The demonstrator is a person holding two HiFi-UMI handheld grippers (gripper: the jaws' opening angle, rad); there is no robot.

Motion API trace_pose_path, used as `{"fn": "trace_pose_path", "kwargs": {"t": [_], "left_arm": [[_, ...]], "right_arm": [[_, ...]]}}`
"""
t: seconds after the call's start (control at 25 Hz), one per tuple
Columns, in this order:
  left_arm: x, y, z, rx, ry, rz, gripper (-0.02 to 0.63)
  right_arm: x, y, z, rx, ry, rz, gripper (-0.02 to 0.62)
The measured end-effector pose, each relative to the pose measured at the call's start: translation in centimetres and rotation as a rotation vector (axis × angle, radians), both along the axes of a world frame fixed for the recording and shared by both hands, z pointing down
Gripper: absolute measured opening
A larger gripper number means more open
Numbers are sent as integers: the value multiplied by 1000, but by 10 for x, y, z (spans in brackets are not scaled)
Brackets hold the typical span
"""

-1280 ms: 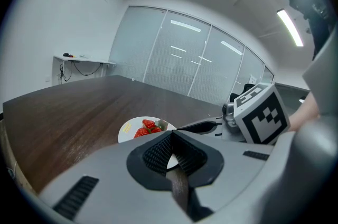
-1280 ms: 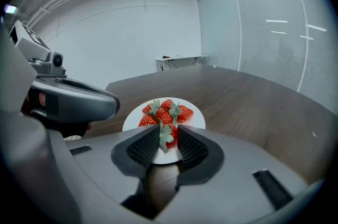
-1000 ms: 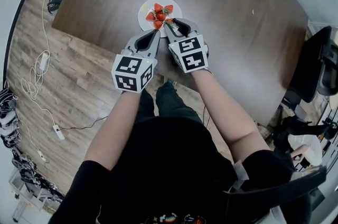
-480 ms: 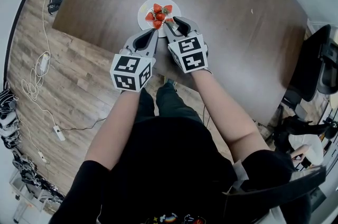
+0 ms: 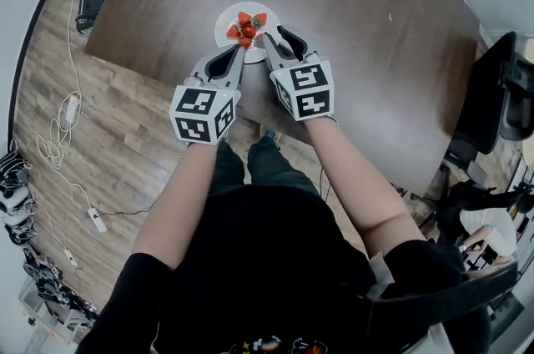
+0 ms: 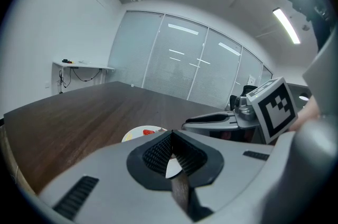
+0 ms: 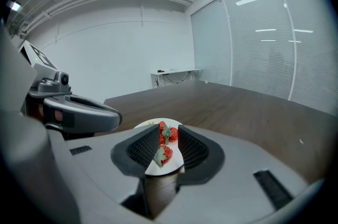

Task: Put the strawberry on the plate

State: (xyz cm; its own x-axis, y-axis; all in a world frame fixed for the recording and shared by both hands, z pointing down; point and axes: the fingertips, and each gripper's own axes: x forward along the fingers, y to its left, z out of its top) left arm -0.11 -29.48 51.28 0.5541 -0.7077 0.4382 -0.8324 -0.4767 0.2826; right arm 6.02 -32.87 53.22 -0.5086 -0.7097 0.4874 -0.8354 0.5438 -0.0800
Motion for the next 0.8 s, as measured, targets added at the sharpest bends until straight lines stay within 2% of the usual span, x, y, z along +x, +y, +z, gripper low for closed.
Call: {"fn": "trace_pose_path", "kwargs": {"t": [0.32, 0.36, 0.48, 0.8], "left_arm": [[-6, -10, -21, 53, -21, 7, 5], [-7, -11, -23, 60, -24, 8, 5], [-11, -13, -30, 77, -30, 9, 5], [-23, -19, -42, 103, -31, -10, 5]], "right_arm": [[18, 2, -37, 100, -37, 91, 109], [20, 3, -40, 110, -40, 102, 50], [23, 5, -48, 127, -48, 127, 20], [30, 8, -63, 160, -76, 180, 6]]}}
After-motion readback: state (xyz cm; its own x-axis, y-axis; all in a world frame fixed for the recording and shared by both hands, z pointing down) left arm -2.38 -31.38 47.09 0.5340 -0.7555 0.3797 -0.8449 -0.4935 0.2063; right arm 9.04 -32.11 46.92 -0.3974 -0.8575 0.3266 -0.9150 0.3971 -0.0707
